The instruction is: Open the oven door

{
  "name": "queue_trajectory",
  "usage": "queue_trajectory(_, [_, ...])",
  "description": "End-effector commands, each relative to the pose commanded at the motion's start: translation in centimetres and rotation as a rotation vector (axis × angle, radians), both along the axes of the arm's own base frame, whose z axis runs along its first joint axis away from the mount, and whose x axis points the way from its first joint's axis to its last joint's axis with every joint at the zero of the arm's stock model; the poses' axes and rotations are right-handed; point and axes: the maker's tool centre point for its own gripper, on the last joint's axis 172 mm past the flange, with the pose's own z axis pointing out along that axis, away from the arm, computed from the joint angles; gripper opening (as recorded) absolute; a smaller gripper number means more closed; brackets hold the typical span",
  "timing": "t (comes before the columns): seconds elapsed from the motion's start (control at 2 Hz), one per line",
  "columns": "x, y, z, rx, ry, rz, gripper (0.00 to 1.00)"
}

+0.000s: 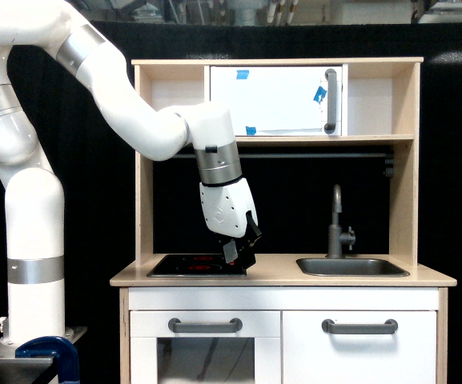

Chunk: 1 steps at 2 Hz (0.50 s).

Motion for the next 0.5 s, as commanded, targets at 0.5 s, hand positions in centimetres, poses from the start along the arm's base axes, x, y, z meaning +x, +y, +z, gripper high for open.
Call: queue_trajectory(0.5, [3.90, 1.10, 1.60, 0.146, -0.070, 0.150, 1.00])
